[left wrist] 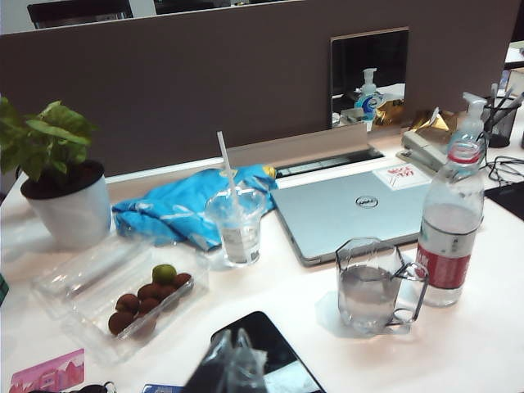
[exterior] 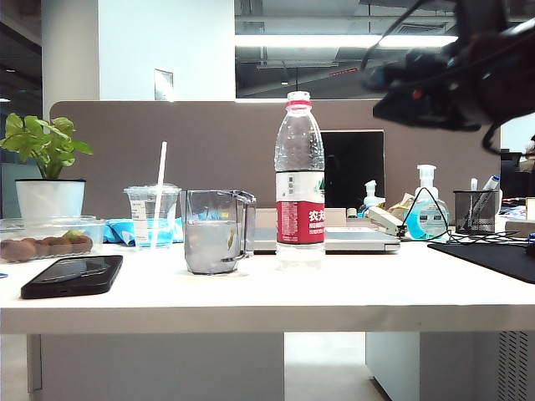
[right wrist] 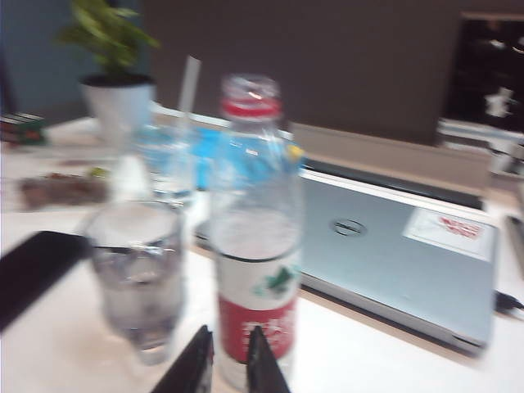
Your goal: Pick up the mineral water bottle on the table and pour water into the mug until it's half full.
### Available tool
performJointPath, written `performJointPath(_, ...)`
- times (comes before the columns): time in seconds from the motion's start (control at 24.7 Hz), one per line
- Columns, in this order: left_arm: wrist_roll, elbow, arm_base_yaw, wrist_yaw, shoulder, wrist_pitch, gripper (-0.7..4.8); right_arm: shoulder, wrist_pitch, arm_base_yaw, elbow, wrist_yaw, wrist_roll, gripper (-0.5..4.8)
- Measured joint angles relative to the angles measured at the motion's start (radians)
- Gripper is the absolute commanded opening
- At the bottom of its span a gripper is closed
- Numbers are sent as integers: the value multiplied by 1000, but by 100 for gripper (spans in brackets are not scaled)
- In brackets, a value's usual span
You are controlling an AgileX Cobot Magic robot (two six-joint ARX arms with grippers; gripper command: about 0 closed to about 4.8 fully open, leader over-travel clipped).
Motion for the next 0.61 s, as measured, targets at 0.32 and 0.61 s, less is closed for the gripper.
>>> performJointPath(0.32, 0, 0, 0, 1, -8, -2, -4, -131, -25, 1, -45, -142, 0, 72)
performJointPath(0.61, 0, 0, 0, 1, -8, -2, -4, -143, -79, 5, -45, -93, -141, 72)
